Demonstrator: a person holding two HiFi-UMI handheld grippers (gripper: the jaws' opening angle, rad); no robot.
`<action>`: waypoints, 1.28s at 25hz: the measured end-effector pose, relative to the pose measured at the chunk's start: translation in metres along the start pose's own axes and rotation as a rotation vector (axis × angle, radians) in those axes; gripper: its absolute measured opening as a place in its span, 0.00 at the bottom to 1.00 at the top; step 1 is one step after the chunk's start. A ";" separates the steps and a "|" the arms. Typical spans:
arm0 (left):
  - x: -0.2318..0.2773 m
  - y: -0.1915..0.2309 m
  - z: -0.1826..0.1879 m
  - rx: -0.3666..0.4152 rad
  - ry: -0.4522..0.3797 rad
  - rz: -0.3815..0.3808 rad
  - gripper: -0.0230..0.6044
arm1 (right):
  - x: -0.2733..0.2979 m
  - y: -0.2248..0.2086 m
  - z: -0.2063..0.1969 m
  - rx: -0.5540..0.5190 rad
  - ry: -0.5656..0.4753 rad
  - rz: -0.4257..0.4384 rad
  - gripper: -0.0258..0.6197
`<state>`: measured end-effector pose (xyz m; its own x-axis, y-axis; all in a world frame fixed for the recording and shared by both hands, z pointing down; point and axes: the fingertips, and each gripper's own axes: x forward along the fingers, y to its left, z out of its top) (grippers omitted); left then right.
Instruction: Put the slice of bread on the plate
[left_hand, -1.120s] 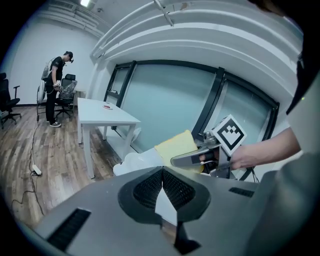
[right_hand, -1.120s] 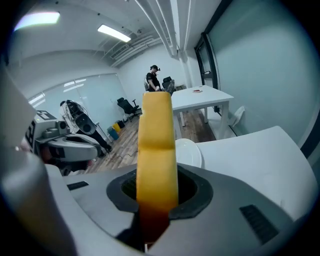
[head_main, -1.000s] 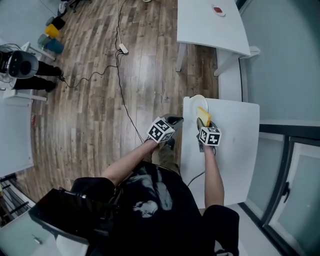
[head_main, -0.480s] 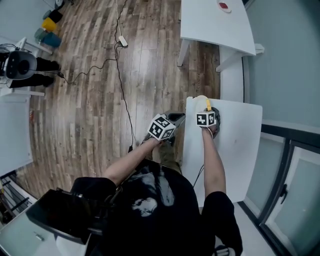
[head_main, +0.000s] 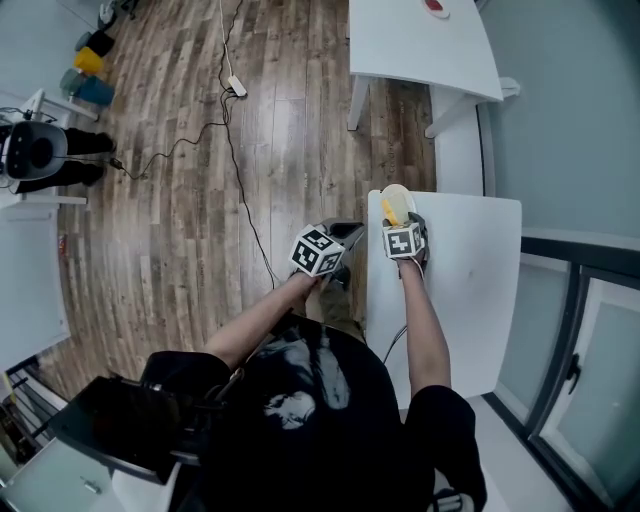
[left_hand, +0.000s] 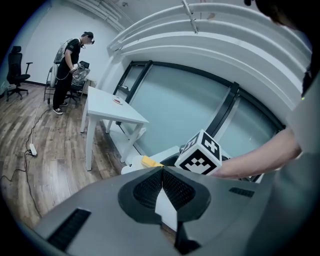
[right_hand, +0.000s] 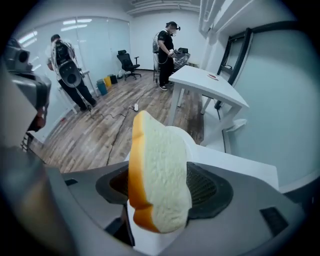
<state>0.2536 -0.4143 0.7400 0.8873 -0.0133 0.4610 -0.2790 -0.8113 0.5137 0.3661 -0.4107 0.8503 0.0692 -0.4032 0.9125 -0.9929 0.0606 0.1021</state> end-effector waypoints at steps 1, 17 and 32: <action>0.001 0.000 0.002 0.003 0.000 -0.001 0.04 | -0.002 0.006 -0.001 0.000 -0.008 0.038 0.49; -0.016 -0.056 0.010 0.120 -0.008 -0.062 0.04 | -0.156 0.014 -0.024 0.406 -0.461 0.041 0.16; -0.055 -0.086 0.034 0.260 -0.095 0.003 0.04 | -0.242 0.016 -0.046 0.530 -0.636 -0.066 0.06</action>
<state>0.2411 -0.3635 0.6456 0.9205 -0.0601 0.3862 -0.1886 -0.9337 0.3042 0.3377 -0.2698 0.6492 0.2189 -0.8395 0.4972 -0.9134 -0.3555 -0.1982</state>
